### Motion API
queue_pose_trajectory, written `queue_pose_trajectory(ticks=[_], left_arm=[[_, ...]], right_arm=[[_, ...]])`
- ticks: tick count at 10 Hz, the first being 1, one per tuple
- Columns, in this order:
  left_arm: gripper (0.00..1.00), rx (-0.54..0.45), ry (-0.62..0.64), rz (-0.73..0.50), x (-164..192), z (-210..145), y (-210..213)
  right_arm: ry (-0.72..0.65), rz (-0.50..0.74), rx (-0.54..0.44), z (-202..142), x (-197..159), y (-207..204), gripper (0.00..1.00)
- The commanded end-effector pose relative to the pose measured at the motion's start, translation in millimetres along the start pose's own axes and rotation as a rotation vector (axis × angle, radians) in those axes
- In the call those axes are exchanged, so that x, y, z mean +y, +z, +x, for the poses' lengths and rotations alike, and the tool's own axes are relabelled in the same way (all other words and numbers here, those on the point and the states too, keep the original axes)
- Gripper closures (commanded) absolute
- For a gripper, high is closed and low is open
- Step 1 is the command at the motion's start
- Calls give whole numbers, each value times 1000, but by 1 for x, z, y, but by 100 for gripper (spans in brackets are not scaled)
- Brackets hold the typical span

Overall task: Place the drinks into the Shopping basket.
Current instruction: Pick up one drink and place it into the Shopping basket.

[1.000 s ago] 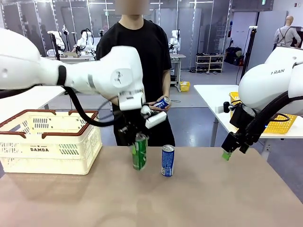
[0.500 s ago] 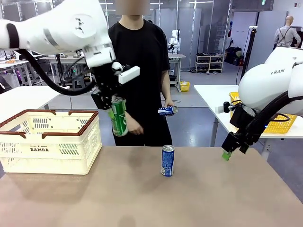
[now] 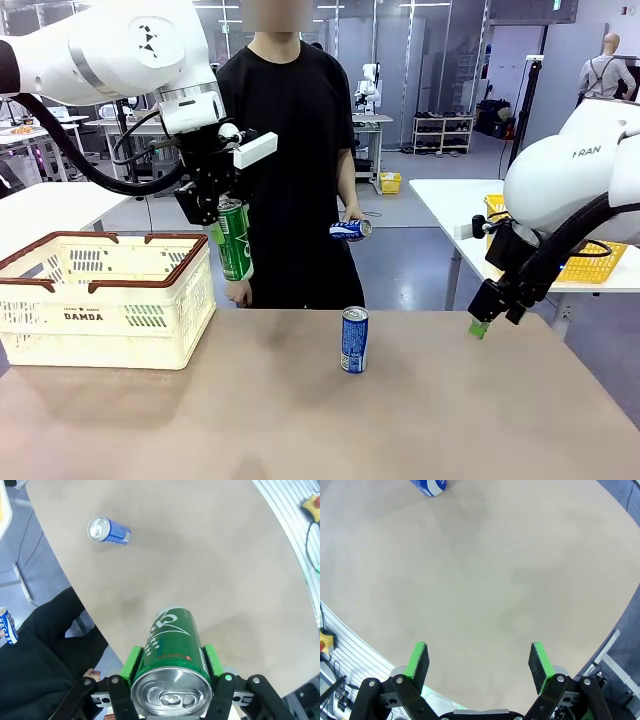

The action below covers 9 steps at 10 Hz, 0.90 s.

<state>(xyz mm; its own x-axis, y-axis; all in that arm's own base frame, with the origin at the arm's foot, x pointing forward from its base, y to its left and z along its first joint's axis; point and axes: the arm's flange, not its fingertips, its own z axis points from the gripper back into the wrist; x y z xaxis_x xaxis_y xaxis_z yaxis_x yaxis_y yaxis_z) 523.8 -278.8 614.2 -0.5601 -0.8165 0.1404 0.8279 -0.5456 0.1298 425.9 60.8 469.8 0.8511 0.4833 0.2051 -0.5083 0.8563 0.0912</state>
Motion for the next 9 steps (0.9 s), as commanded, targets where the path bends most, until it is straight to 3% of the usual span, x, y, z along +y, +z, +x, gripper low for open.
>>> queue_pose_trajectory(ticks=[1,5,6,8,9], left_arm=[[100,2,1,13,0,0,3],[100,2,1,13,0,0,3],[41,0,0,-1,0,0,-1],[41,-49,99,35,16,-35,11],[41,-24,167,85,22,-61,24]], right_arm=[[8,-6,8,-1,-2,1,0],[8,-6,8,-1,-2,1,0],[8,-6,8,-1,-2,1,0],[8,-6,8,-1,-2,1,0],[8,-6,8,-1,-2,1,0]])
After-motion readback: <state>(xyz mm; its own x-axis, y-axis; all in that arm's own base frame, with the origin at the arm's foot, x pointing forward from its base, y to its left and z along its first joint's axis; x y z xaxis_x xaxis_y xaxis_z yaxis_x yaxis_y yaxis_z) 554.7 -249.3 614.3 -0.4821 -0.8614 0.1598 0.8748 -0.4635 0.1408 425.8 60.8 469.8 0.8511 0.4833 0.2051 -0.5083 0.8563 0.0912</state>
